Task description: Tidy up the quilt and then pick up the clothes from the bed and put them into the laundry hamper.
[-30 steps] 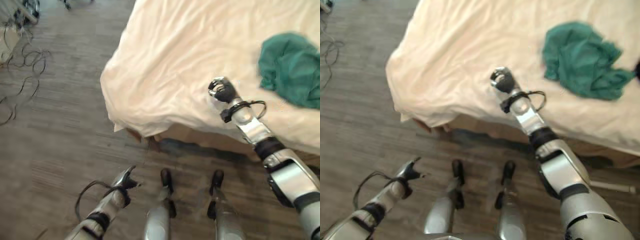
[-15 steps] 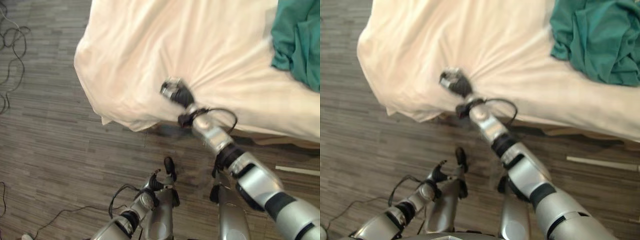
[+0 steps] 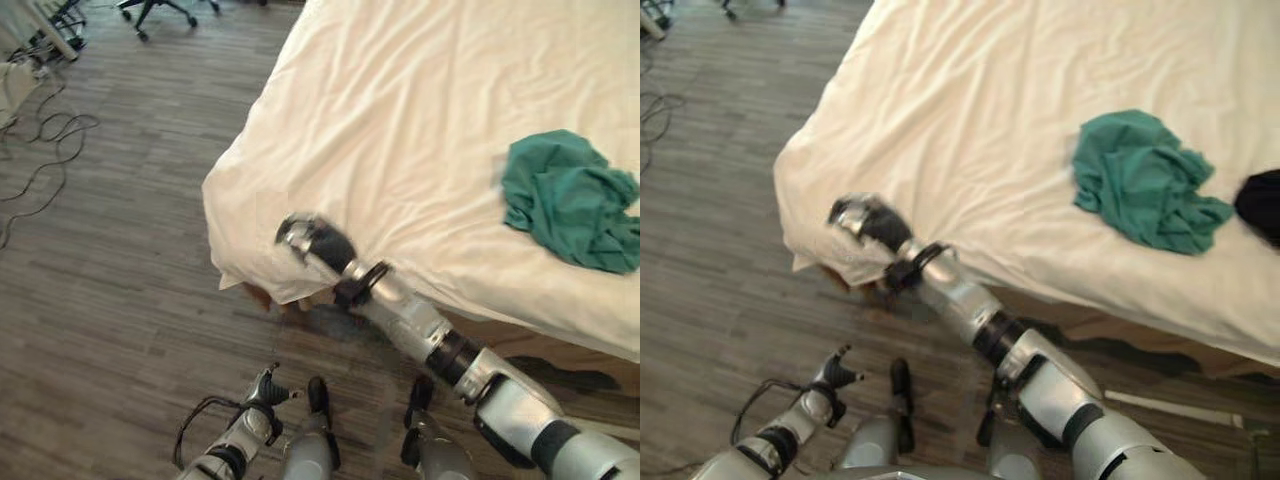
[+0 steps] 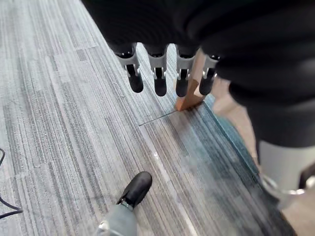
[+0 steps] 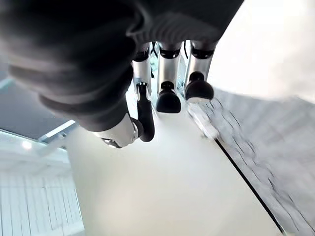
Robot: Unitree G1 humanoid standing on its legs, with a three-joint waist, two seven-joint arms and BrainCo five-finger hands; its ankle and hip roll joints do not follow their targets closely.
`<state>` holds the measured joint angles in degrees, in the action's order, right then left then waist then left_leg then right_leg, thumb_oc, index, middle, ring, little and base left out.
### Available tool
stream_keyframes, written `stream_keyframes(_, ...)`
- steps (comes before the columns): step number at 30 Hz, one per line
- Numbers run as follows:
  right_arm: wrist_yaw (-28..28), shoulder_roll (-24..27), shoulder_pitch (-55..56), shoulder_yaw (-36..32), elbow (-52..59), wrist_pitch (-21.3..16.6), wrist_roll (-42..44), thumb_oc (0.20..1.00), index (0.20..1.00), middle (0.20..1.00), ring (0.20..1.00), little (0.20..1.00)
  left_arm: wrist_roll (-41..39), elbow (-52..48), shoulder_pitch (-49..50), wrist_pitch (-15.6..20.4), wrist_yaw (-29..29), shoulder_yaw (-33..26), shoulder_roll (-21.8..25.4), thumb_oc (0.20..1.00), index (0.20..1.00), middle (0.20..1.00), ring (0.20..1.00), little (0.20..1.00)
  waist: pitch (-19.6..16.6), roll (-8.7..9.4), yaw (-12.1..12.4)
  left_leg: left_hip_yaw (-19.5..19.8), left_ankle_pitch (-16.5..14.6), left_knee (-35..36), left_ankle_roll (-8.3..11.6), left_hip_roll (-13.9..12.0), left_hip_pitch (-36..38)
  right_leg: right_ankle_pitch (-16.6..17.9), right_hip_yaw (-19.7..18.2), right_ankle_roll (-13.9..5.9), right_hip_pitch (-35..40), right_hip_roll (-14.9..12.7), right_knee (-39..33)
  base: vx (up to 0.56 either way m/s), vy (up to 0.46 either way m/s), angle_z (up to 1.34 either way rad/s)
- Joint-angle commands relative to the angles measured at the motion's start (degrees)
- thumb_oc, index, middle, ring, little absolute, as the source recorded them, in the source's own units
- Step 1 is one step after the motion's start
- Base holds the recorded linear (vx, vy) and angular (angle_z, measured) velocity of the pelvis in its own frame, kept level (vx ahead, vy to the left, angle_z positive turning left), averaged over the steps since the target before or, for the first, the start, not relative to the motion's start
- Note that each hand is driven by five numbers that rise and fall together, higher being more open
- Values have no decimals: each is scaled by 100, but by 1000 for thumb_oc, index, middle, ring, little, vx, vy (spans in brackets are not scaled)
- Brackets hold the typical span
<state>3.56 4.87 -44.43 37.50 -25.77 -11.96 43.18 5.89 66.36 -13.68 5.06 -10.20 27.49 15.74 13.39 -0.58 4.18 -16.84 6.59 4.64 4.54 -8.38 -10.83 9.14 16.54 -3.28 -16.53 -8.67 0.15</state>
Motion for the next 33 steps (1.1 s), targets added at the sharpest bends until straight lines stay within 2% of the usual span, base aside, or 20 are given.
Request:
stream_keyframes(1,-347,37,-979,-498,-214,-524,-61,200,200,200,200,200,114,395,-500,169,-6,268,86,1000,1000,1000,1000,1000,475,46,4,19,61,13,317,-55,15,-242,-327,-712,91,-438,212,-97,21,-19)
stream_keyframes(3,-643,344,-1272,-860,-836,-535,-223,200,200,200,200,200,-113,364,-603,223,82,281,71,1000,1000,1000,1000,1000,731,-120,-30,-12,62,-238,323,-77,-336,-279,-411,-701,-271,-471,431,-85,-16,-17)
stream_keyframes(4,-641,344,-1276,-861,-839,-537,-222,200,200,200,200,200,-114,365,-606,223,82,282,71,1000,1000,1000,1000,1000,728,-119,-28,-12,59,-244,323,-78,-344,-280,-412,-700,-279,-472,436,-65,-42,-16)
stream_keyframes(7,-874,617,-1386,-1218,-1546,-486,-287,200,200,200,200,200,-357,287,-672,301,147,306,36,1000,1000,1000,1000,1000,887,-279,-84,21,22,-594,340,-93,-814,-346,-461,-696,-658,-512,701,-49,-41,-3)
stream_keyframes(9,-1010,866,-1066,-1444,-1874,-373,-473,200,200,200,200,200,-554,158,-612,343,195,188,28,1000,1000,1000,1000,1000,920,-328,-164,14,-30,-776,315,-137,-990,-432,-542,-662,-860,-504,897,-11,-29,-1)
stream_keyframes(13,-1020,1207,642,-2123,-2059,-329,-537,200,200,200,200,200,-598,-73,-425,453,237,-54,-40,1000,1000,1000,1000,1000,832,-173,-423,-87,-121,-713,285,-186,-713,-459,-555,-674,-675,-454,805,77,-9,-8)
stream_keyframes(14,-964,1337,1763,-2685,-1942,-406,-369,200,200,200,200,200,-604,-161,-322,462,263,-233,-22,1000,1000,1000,1000,1000,724,-69,-603,-123,-173,-673,280,-193,-526,-465,-548,-683,-481,-419,700,138,-19,-4)
stream_keyframes(16,-897,1438,2762,-3213,-1879,-418,-381,200,200,200,200,200,-329,-237,-188,459,297,-227,18,1000,1000,1000,1000,1000,566,51,-810,-178,-251,-573,264,-183,-219,-467,-574,-704,-202,-381,556,170,19,4)
stream_keyframes(21,-957,1435,4370,-3903,-2855,-190,-1265,200,200,200,200,200,282,-386,190,456,556,-6,154,1000,1000,1000,1000,1000,89,156,-1258,-412,-341,-100,204,-41,678,-415,-700,-815,486,-287,275,163,107,-26)
stream_keyframes(22,-1015,1396,4489,-4000,-3110,-150,-1386,351,351,351,351,351,265,-345,226,441,589,-23,145,1000,1000,1000,1000,1000,-3,146,-1287,-444,-333,-18,187,0,794,-390,-695,-826,576,-288,247,135,116,-36)
stream_keyframes(23,-1100,1355,4587,-4133,-3555,-51,-1521,912,912,912,912,912,244,-271,230,406,624,-55,114,1000,1000,1000,1000,1000,-99,130,-1358,-468,-376,36,179,15,921,-383,-686,-860,687,-312,238,110,72,-57)
stream_keyframes(24,-1080,1321,4605,-4156,-3892,44,-1561,1000,1000,1000,1000,1000,225,-221,223,395,623,-77,104,1000,1000,1000,1000,1000,-183,129,-1395,-495,-409,36,166,19,977,-345,-683,-868,733,-311,235,90,68,-51)
stream_keyframes(25,-1096,1332,4601,-4133,-4187,125,-1677,1000,1000,1000,1000,1000,192,-171,202,373,623,-110,103,1000,1000,1000,1000,1000,-229,123,-1427,-584,-438,36,160,-7,1063,-329,-678,-880,732,-296,297,29,30,-38)
stream_keyframes(26,-1067,1362,4438,-3947,-4638,323,-1975,1000,1000,1000,1000,1000,119,-94,182,323,612,-203,119,1000,1000,1000,1000,1000,-205,113,-1348,-899,-478,36,189,-121,1265,-304,-262,-908,662,-354,573,72,21,-26)
stream_keyframes(27,-1081,1367,4361,-3855,-4723,382,-2126,1000,1000,1000,1000,1000,106,-34,195,290,597,-257,138,1000,1000,1000,1000,1000,-220,92,-1266,-1033,-580,36,251,-182,1417,-358,194,-976,692,-467,801,55,-1,-57)
stream_keyframes(28,-1082,1367,4354,-3853,-4727,382,-2129,1000,1000,1000,1000,1000,107,-33,194,290,597,-261,137,1000,1000,1000,1000,1000,-205,93,-1272,-1031,-588,36,252,-181,1433,-374,195,-981,699,-472,823,65,-92,-139)
stream_keyframes(29,-1046,1288,4251,-3646,-4706,476,-2368,1000,1000,1000,1000,1000,142,143,252,197,586,-437,210,1000,1000,1000,1000,1000,-289,99,-1174,-1362,-520,36,282,-285,1573,-324,1087,-929,678,-647,1060,25,-154,-128)
stream_keyframes(31,-1007,1214,4286,-3510,-4616,491,-2459,1000,1000,1000,1000,1000,207,233,314,181,586,-521,252,1000,1000,1000,1000,1000,-348,125,-1186,-1486,-499,36,294,-334,1655,-420,1139,-841,707,-589,1011,38,-156,-90)
stream_keyframes(32,-977,1193,4287,-3395,-4560,466,-2534,1000,1000,1000,1000,1000,276,346,359,167,579,-572,287,1000,1000,1000,1000,1000,-443,157,-1220,-1594,-504,36,310,-357,1702,-509,1008,-772,804,-404,737,162,-182,-75)
stream_keyframes(33,-873,1164,4194,-3141,-4537,493,-2724,1000,1000,1000,1000,1000,402,603,518,108,631,-721,277,1000,1000,1000,1000,1000,-591,130,-1258,-1702,-454,-35,331,-388,1859,-596,656,-674,858,-143,398,164,-180,-95)
